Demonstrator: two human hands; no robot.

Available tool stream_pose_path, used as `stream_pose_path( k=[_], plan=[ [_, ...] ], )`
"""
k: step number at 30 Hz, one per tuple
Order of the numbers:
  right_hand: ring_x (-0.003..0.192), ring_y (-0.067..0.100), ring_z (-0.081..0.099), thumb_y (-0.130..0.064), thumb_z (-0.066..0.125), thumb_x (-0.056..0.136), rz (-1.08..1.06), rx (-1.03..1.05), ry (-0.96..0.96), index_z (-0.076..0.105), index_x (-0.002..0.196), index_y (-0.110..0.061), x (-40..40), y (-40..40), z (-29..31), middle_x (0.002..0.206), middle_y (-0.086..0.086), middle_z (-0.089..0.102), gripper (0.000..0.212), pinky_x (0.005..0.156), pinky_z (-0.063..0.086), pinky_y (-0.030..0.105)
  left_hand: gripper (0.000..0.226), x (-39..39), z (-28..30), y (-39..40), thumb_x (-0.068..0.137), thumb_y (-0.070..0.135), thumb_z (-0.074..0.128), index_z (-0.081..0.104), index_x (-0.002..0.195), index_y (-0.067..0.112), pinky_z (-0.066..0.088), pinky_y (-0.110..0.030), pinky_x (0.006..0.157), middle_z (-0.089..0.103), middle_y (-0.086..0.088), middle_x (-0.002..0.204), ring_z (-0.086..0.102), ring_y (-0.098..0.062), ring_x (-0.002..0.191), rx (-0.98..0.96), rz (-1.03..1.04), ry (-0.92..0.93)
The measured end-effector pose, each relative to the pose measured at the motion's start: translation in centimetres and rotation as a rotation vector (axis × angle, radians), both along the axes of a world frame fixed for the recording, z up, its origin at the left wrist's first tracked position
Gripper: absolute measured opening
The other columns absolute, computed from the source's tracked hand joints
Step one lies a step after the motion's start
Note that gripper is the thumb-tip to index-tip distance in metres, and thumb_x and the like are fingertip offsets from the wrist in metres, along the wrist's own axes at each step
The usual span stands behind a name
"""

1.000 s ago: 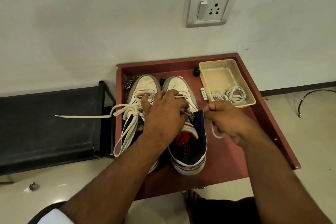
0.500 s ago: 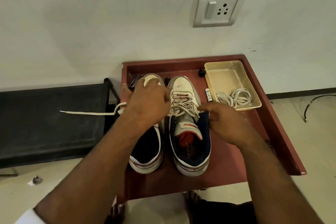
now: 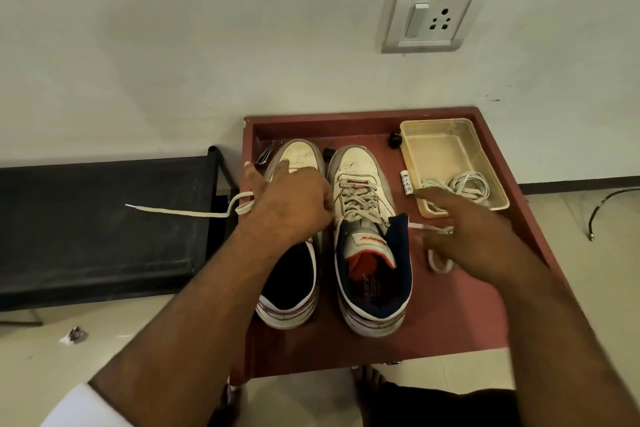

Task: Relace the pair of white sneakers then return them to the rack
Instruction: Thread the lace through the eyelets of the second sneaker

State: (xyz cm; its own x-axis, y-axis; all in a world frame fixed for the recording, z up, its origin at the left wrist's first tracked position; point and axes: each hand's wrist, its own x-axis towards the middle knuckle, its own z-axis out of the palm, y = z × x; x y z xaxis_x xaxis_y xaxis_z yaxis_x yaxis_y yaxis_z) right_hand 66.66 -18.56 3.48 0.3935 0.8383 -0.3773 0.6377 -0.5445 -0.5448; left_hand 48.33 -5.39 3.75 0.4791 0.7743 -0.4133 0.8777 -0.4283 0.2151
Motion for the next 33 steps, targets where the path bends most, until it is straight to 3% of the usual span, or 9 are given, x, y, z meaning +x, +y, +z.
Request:
stream_pose_path(
  k=[5,11,13,15,19,23,28,31,33],
  plan=[
    [0.063,0.011,0.062,-0.017,0.066,0.089,0.089,-0.040,-0.037,0.066,0.066,-0.022,-0.3,1.7,-1.9,0.065,-0.005,0.066,0.023,0.073,0.050,0.033,0.015,-0.5,-0.8,0.8,0.081,0.044,0.074,0.066,0.069,0.040,-0.004,-0.066,0.115,0.052,0.015,0.141,0.017,-0.024,0.148,-0.001,-0.013,0.022],
    [0.058,0.023,0.062,-0.011,0.071,0.086,-0.114,0.051,0.298,0.077,0.075,-0.010,3.3,-2.1,0.5,0.067,0.012,0.071,0.012,0.053,0.047,0.019,0.009,-1.0,-0.1,0.7,0.084,0.045,0.071,0.069,0.083,0.037,-0.007,-0.067,0.110,0.057,0.015,0.135,0.023,-0.021,0.145,0.075,0.037,0.064],
    [0.058,0.026,0.057,-0.015,0.074,0.078,-0.131,0.176,0.441,0.078,0.089,-0.013,2.6,-2.1,2.2,0.066,0.014,0.069,0.012,0.056,0.048,0.026,0.011,-0.8,0.3,0.4,0.086,0.047,0.069,0.070,0.088,0.036,0.009,-0.057,0.111,0.058,0.015,0.130,0.035,-0.017,0.137,0.079,0.036,-0.100],
    [0.060,0.026,0.058,-0.021,0.074,0.069,-0.151,0.360,0.679,0.070,0.116,-0.025,1.3,-1.4,4.4,0.072,0.016,0.070,0.048,0.060,0.051,0.032,0.016,-0.6,1.7,-0.2,0.088,0.044,0.067,0.074,0.093,0.030,0.030,-0.034,0.096,0.065,0.018,0.107,0.052,-0.003,0.107,0.040,0.076,-0.425],
    [0.073,0.020,0.069,-0.017,0.065,0.077,0.020,0.575,0.997,0.054,0.134,-0.026,-1.7,-0.1,6.8,0.107,0.017,0.072,0.059,0.068,0.056,0.032,0.015,-0.5,4.7,-1.7,0.095,0.021,0.062,0.077,0.098,0.022,0.043,-0.014,0.058,0.067,0.018,0.072,0.056,0.000,0.065,-0.520,0.026,-0.835],
    [0.057,0.012,0.067,-0.008,0.055,0.084,-0.144,0.709,1.128,0.062,0.120,-0.020,-3.1,0.8,7.0,0.104,0.011,0.074,0.039,0.043,0.051,0.019,0.039,-0.6,4.3,-3.5,0.089,-0.005,0.060,0.067,0.113,0.025,0.044,-0.027,0.059,0.073,0.013,0.105,0.060,-0.014,0.078,-0.969,-0.003,-0.895],
    [0.047,0.012,0.061,0.000,0.058,0.089,-0.472,0.827,0.942,0.066,0.107,-0.014,-2.1,1.1,5.4,0.082,0.006,0.074,0.024,0.037,0.042,0.017,0.019,-2.5,3.1,-5.2,0.090,0.021,0.067,0.071,0.101,0.006,0.035,-0.026,0.055,0.067,-0.002,0.070,0.052,-0.017,0.062,-1.003,0.050,-0.908],
    [0.057,0.017,0.068,-0.002,0.058,0.092,-0.650,0.645,0.505,0.067,0.112,-0.017,0.1,0.4,2.9,0.093,0.008,0.074,0.027,0.050,0.052,0.027,0.025,-4.9,3.7,-3.8,0.084,0.031,0.068,0.075,0.091,0.008,0.039,-0.017,0.053,0.057,0.000,0.058,0.046,-0.013,0.055,-0.748,0.179,-0.876],
    [0.079,0.020,0.071,-0.019,0.061,0.094,-0.477,0.342,0.076,0.065,0.122,-0.025,0.7,-0.4,1.7,0.111,0.009,0.071,0.030,0.068,0.055,0.030,0.023,-5.8,3.8,-3.0,0.083,0.034,0.070,0.077,0.084,0.013,0.040,-0.015,0.056,0.056,-0.007,0.060,0.045,-0.014,0.057,-0.587,0.217,-0.878]
  ],
)
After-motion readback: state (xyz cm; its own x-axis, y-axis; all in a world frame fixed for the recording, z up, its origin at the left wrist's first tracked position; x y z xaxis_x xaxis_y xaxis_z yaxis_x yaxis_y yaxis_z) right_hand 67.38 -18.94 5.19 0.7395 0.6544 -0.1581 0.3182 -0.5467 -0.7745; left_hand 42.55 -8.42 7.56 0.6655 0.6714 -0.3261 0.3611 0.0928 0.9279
